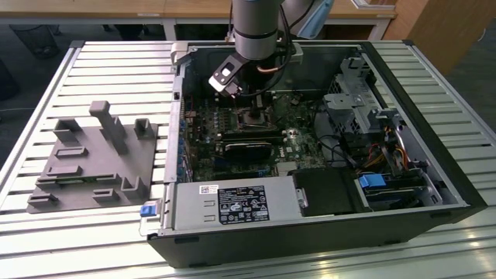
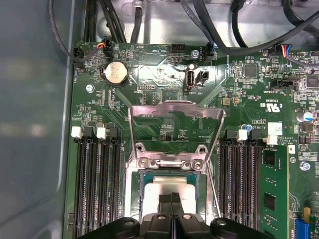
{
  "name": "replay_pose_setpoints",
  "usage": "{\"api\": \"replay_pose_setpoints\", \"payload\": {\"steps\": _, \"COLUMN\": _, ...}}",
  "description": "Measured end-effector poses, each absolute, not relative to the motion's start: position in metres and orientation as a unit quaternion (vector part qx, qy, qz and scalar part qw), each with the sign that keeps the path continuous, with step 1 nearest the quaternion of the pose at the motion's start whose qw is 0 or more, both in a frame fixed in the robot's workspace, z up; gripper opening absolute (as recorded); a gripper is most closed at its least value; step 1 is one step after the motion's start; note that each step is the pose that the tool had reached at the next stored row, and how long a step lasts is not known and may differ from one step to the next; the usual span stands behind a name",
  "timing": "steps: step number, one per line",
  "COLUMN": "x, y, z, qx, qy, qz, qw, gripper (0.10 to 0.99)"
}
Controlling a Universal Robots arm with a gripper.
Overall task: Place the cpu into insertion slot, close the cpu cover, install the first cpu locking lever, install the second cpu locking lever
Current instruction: 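Place the cpu into insertion slot, then close the cpu cover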
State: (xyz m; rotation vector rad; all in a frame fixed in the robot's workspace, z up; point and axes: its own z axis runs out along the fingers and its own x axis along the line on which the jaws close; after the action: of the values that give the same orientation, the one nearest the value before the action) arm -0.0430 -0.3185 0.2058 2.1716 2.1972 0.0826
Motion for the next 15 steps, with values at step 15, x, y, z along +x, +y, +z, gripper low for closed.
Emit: {"api": "replay_pose_setpoints", "payload": {"steps": 15, "x": -0.043, "y": -0.3186, "z": 0.209, "qx": 0.702, "qy": 0.711, "qz": 0.027, "qw": 0.026, "gripper": 0.106}}
